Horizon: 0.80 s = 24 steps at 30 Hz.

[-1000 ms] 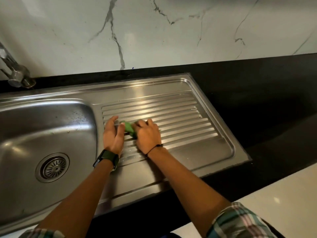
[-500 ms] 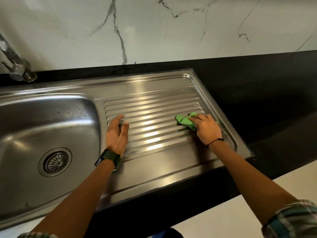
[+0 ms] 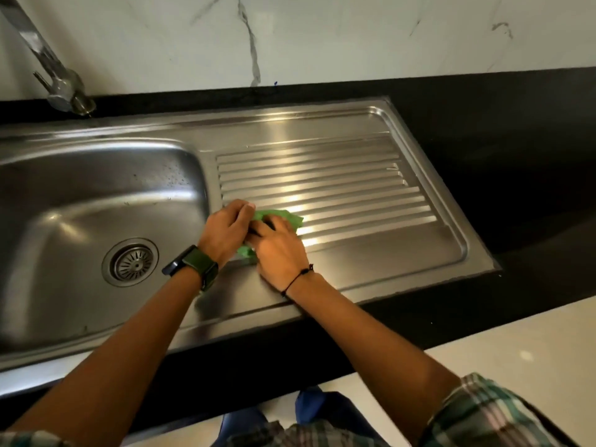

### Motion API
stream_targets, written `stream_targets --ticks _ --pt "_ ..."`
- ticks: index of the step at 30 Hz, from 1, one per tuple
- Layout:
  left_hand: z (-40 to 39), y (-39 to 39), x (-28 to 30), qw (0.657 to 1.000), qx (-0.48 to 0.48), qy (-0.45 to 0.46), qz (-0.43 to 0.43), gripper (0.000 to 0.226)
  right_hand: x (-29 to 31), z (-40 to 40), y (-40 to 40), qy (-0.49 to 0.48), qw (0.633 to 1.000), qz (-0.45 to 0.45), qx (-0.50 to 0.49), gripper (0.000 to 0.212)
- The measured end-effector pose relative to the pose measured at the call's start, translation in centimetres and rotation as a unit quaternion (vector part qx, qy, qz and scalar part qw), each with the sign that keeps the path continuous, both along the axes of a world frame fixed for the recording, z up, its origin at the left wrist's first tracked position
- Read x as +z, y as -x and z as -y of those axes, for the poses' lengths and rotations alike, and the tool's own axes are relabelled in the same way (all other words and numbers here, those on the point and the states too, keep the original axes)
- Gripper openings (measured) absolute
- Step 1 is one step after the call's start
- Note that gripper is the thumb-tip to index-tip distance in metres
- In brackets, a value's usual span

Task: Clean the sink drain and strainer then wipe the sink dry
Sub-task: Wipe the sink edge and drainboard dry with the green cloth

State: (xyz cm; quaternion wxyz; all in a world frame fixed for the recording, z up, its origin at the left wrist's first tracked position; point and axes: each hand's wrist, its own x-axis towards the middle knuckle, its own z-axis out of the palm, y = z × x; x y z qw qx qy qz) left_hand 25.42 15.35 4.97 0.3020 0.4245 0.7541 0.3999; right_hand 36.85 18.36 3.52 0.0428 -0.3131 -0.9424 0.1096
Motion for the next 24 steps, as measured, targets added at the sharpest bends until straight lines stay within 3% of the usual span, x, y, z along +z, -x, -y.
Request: stream_targets --ticks 3,6,12,18,24 --pt "0.1 -1.1 0.5 0.999 -0.022 0.002 -0.04 0.032 0.0 -2.0 -4.2 -0.014 1.0 -0.002 0.024 0.042" --pt "0.5 -2.4 0.7 0.999 -0.027 -0.013 -0.034 0.036 0.2 -4.8 -11.0 -0.026 0.997 -0.037 -0.055 0.04" --pt "1.9 -4.3 0.0 0.999 -0.035 -0.026 0.01 0.033 1.2 -11.7 -21.5 -0.034 0.979 0.059 -0.192 0.042" --pt "4.5 -4.2 -0.5 0.999 0.001 -0.016 0.046 0.035 1.7 -11.0 -20.4 -0.043 0.965 0.057 -0.251 0.041" --pt "5.0 -2.9 0.5 0.987 0.078 -0.024 0.138 0.044 2.2 -1.4 -11.6 -0.047 0.987 0.083 -0.131 0.042"
